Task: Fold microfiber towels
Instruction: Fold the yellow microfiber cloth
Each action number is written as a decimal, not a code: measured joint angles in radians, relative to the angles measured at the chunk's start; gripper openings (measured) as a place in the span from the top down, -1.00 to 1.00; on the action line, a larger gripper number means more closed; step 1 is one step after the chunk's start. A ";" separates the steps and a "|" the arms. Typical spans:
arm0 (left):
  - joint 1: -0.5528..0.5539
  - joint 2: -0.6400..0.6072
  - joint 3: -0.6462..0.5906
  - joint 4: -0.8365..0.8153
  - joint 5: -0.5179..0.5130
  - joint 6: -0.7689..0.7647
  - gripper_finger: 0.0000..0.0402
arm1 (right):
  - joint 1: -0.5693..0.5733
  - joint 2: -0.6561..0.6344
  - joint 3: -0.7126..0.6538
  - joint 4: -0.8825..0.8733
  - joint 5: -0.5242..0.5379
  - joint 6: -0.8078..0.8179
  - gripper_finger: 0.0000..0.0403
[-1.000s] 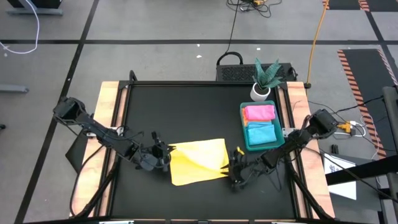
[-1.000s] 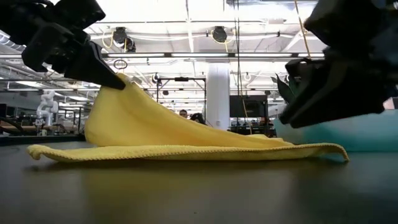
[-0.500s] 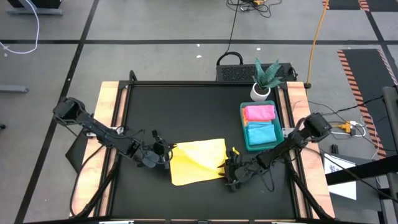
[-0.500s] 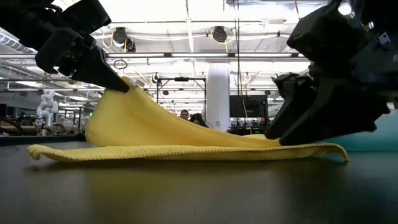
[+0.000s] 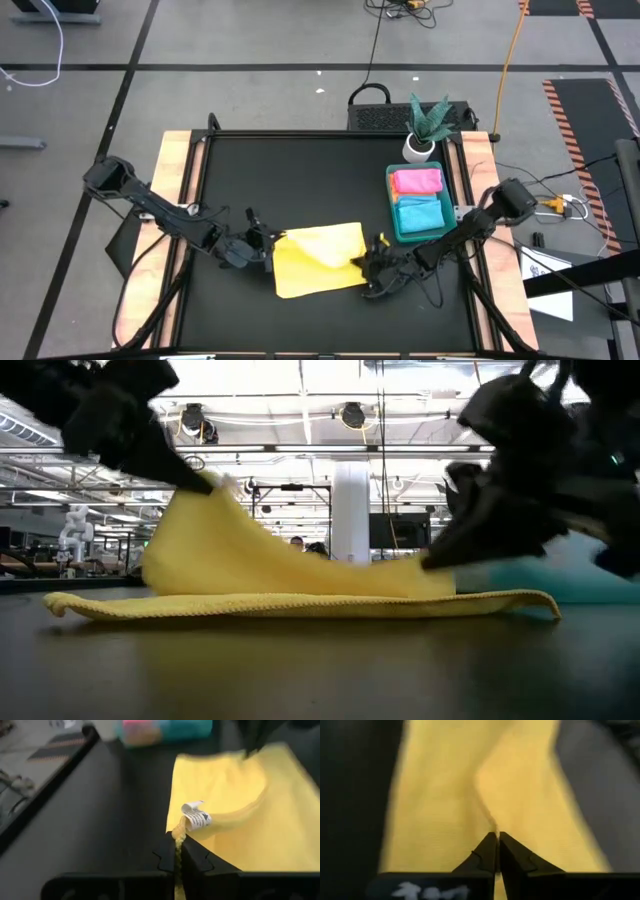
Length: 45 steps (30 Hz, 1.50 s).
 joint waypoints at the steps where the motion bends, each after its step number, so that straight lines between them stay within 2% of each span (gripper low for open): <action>1: -0.002 -0.013 0.000 0.021 0.000 0.015 0.93 | 0.001 -0.024 0.000 -0.020 0.040 -0.007 0.97; 6: -0.039 -0.091 0.000 0.058 0.029 0.101 0.98 | 0.033 -0.169 0.000 -0.147 0.230 -0.060 0.98; 9: -0.080 -0.099 0.000 0.058 0.053 0.108 0.95 | 0.062 -0.245 0.000 -0.211 0.242 -0.085 0.99; 13: -0.132 -0.034 -0.008 0.075 0.116 0.074 0.98 | 0.086 -0.272 0.000 -0.255 0.166 -0.056 0.99; 20: -0.183 0.179 -0.019 0.201 0.128 0.018 0.91 | 0.084 -0.181 0.000 -0.259 0.004 0.016 1.00; 23: -0.185 0.238 -0.018 0.239 0.124 0.043 0.94 | 0.076 -0.157 -0.001 -0.259 0.014 0.009 1.00; 28: -0.164 0.222 -0.018 0.235 0.027 0.100 0.96 | 0.056 -0.168 -0.001 -0.250 0.163 -0.029 1.00; 30: -0.167 0.191 -0.018 0.240 0.038 0.116 0.96 | 0.056 -0.182 -0.001 -0.251 0.170 -0.038 1.00; 31: -0.175 0.180 -0.016 0.244 0.071 0.116 0.97 | 0.057 -0.189 -0.001 -0.253 0.151 -0.039 1.00; 34: -0.209 0.169 -0.017 0.237 0.152 0.116 0.97 | 0.063 -0.199 -0.001 -0.254 0.006 -0.015 1.00; 37: -0.242 0.185 -0.017 0.242 0.158 0.092 0.95 | 0.066 -0.190 -0.001 -0.263 -0.081 0.029 1.00; 40: -0.259 0.226 -0.018 0.242 0.157 0.050 0.96 | 0.066 -0.173 -0.016 -0.258 -0.098 0.064 1.00; 45: -0.260 0.321 -0.017 0.353 0.182 0.036 0.98 | 0.067 -0.167 -0.054 -0.254 -0.103 0.093 1.00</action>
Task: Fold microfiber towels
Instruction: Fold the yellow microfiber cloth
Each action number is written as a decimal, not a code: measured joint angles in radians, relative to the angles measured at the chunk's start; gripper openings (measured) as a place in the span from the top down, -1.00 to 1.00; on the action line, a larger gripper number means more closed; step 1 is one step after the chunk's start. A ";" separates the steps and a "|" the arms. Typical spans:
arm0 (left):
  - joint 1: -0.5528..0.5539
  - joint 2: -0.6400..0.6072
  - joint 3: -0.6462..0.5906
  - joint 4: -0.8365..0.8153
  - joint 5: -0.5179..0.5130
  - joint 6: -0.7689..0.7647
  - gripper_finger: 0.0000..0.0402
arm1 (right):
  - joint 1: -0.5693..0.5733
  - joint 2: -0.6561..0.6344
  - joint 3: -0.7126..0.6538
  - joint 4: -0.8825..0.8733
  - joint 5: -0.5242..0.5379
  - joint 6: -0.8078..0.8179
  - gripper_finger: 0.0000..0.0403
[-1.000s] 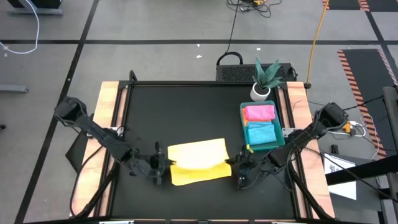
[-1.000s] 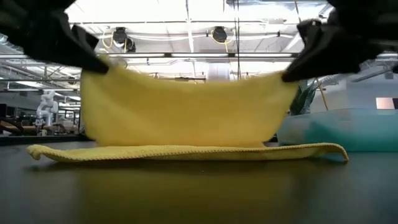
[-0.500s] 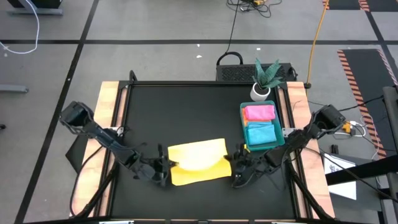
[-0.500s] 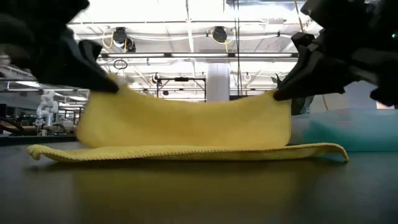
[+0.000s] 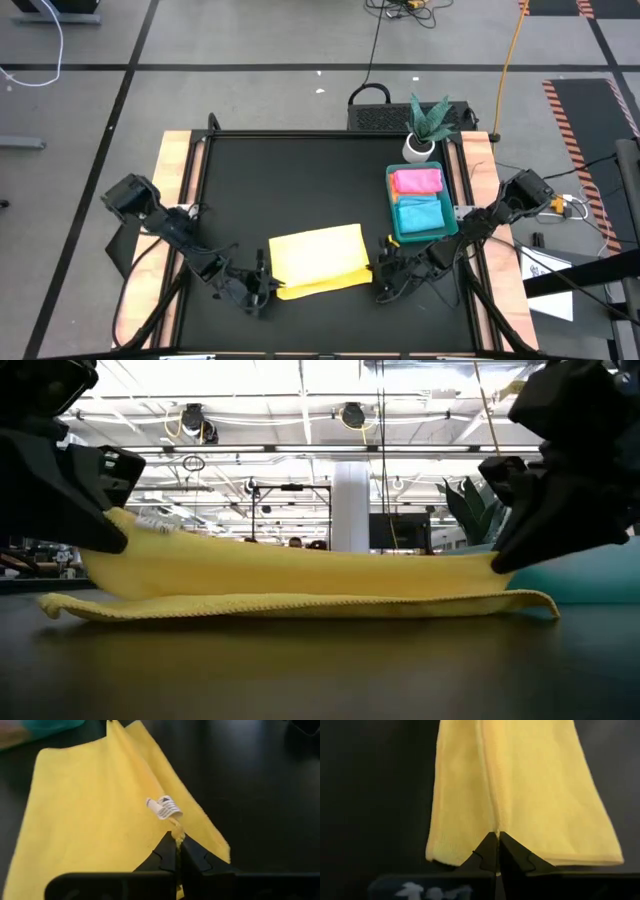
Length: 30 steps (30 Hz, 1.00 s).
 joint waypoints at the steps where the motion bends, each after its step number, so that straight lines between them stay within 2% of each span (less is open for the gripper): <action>1: 0.000 0.011 0.000 0.022 0.002 0.004 0.97 | 0.000 0.000 -0.003 -0.001 -0.007 0.002 1.00; 5: 0.000 0.025 0.000 0.046 0.009 0.023 0.89 | 0.000 0.000 -0.003 0.035 -0.082 -0.025 1.00; 9: -0.002 0.016 0.001 0.052 0.043 -0.003 0.91 | 0.000 0.000 -0.003 0.041 -0.156 -0.029 1.00; 15: 0.001 0.031 0.001 0.057 0.119 -0.086 0.94 | 0.002 0.000 -0.003 0.032 -0.180 -0.029 1.00; 18: 0.002 0.032 0.001 0.072 0.156 -0.087 0.79 | 0.002 0.000 -0.003 0.021 -0.179 -0.035 1.00; 25: 0.010 -0.019 0.001 0.075 0.250 -0.078 0.24 | 0.004 0.000 -0.003 0.025 -0.142 -0.086 1.00; 30: 0.037 -0.072 0.002 -0.042 0.201 -0.100 0.10 | 0.015 -0.034 -0.003 0.026 -0.124 -0.104 1.00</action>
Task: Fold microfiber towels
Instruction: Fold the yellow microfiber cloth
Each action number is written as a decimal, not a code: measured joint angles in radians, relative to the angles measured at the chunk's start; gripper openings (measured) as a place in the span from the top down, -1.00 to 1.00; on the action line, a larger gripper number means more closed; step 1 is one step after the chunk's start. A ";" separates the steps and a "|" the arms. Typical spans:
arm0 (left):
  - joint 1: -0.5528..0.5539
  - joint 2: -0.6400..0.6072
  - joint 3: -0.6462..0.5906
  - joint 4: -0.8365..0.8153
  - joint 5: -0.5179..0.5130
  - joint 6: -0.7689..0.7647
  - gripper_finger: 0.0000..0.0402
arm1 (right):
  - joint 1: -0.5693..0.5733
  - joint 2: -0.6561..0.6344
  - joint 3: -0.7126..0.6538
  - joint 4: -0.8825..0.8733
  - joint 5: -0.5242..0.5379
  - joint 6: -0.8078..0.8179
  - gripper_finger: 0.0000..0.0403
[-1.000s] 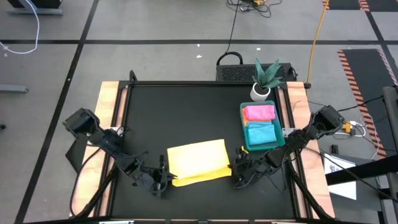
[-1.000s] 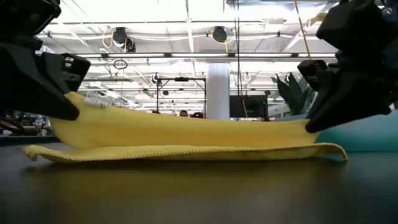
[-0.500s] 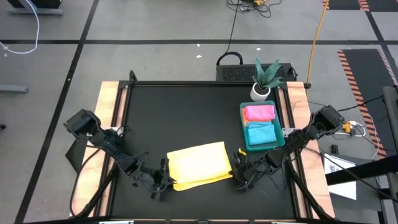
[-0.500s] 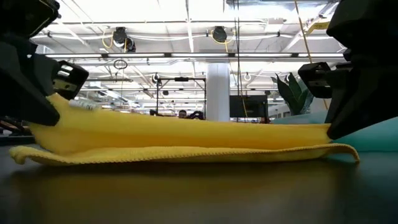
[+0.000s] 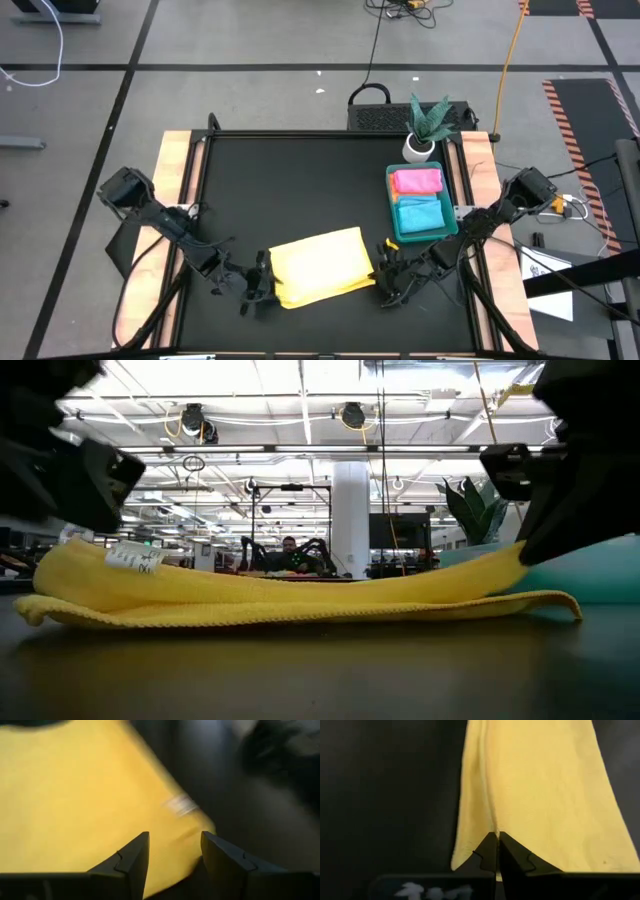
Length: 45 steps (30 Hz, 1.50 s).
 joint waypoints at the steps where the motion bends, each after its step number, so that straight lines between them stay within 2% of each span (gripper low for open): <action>1: 0.012 -0.008 -0.001 -0.041 -0.021 -0.008 0.10 | 0.003 -0.007 0.000 0.001 0.000 0.001 1.00; 5: 0.094 -0.010 -0.001 -0.175 -0.083 -0.054 0.17 | 0.026 -0.020 0.000 -0.008 -0.001 0.003 1.00; 10: 0.204 -0.001 -0.002 -0.285 -0.087 -0.055 0.32 | 0.042 -0.010 0.001 -0.029 -0.004 0.073 1.00; 16: 0.283 -0.001 -0.002 -0.286 -0.081 0.047 0.44 | 0.041 0.031 -0.023 -0.015 -0.082 0.122 1.00; 20: 0.324 -0.002 -0.002 -0.284 -0.081 0.124 0.44 | 0.041 0.038 -0.035 0.002 -0.080 0.119 1.00; 26: 0.387 -0.068 -0.002 -0.281 -0.045 0.210 0.44 | 0.041 0.015 -0.016 0.042 -0.026 0.010 1.00; 30: 0.403 -0.129 -0.002 -0.285 0.010 0.239 0.44 | 0.045 -0.032 -0.006 0.026 -0.027 0.006 1.00; 35: 0.402 -0.143 -0.002 -0.284 0.050 0.234 0.44 | 0.083 -0.071 -0.006 -0.035 -0.027 0.061 1.00; 45: 0.389 -0.115 -0.002 -0.247 0.085 0.201 0.44 | 0.106 -0.014 -0.056 -0.014 -0.058 0.163 1.00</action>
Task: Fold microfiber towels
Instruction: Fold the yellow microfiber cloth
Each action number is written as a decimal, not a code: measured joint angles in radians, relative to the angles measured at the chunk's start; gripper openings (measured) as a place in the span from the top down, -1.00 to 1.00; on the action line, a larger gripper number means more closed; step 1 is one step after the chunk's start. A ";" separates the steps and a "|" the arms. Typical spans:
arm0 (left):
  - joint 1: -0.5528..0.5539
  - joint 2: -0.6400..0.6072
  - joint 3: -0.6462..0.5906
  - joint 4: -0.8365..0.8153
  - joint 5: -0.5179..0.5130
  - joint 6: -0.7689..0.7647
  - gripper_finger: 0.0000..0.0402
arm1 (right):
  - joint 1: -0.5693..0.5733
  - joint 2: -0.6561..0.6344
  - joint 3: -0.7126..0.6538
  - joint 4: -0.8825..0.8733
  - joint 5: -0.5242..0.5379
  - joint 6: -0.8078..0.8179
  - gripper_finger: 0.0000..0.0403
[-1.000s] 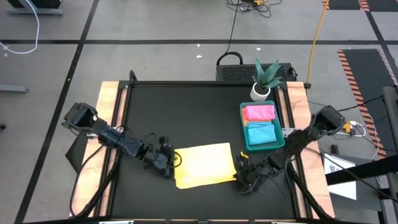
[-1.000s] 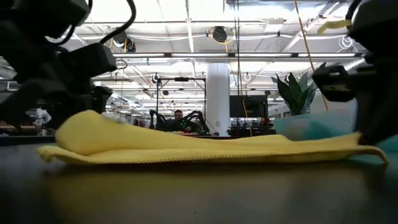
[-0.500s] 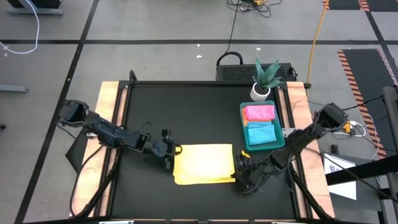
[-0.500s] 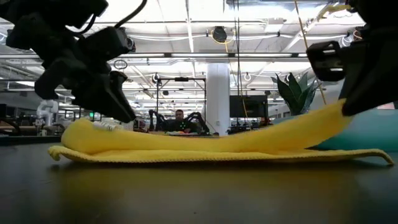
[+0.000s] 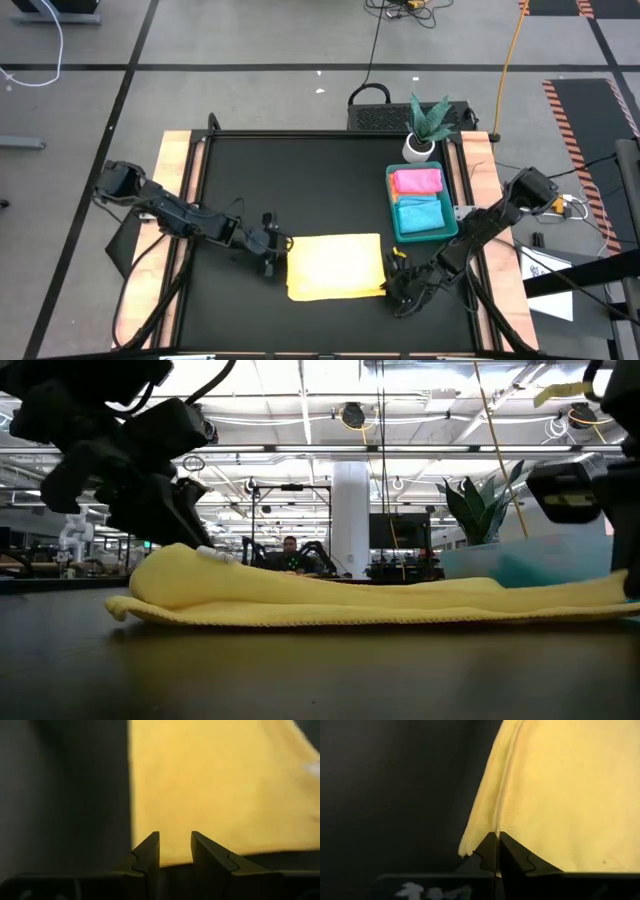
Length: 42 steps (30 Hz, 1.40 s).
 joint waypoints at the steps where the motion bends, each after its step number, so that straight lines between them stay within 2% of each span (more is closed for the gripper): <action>1: -0.003 0.003 0.000 0.005 0.025 0.000 0.44 | 0.000 0.005 -0.008 0.009 0.001 0.006 1.00; 4: -0.015 0.024 0.002 0.031 0.099 0.012 0.44 | 0.000 0.007 -0.022 0.044 0.001 0.017 1.00; 6: -0.033 0.045 0.000 0.017 0.102 0.032 0.44 | 0.000 0.007 -0.022 0.053 0.002 0.020 1.00; 13: -0.061 0.135 0.000 0.070 0.016 0.062 0.44 | 0.000 -0.009 -0.023 0.050 0.014 -0.032 1.00; 17: -0.058 0.138 0.003 -0.007 -0.031 0.032 0.44 | 0.000 -0.062 -0.023 0.037 0.037 -0.036 1.00; 21: -0.053 0.125 0.003 -0.046 -0.048 0.016 0.44 | 0.017 -0.118 -0.023 0.027 0.039 -0.037 1.00; 25: -0.053 0.125 0.002 -0.039 -0.051 0.038 0.44 | 0.061 -0.163 -0.023 0.022 0.115 -0.040 1.00; 30: -0.037 0.125 0.002 -0.037 -0.044 0.038 0.44 | 0.112 -0.177 -0.023 0.024 0.137 -0.025 1.00; 32: -0.031 0.125 0.001 -0.029 -0.035 0.038 0.44 | 0.122 -0.166 -0.023 0.025 0.129 0.020 1.00; 42: -0.026 0.128 -0.002 0.077 -0.018 0.030 0.44 | 0.113 -0.040 -0.023 0.021 -0.063 0.199 1.00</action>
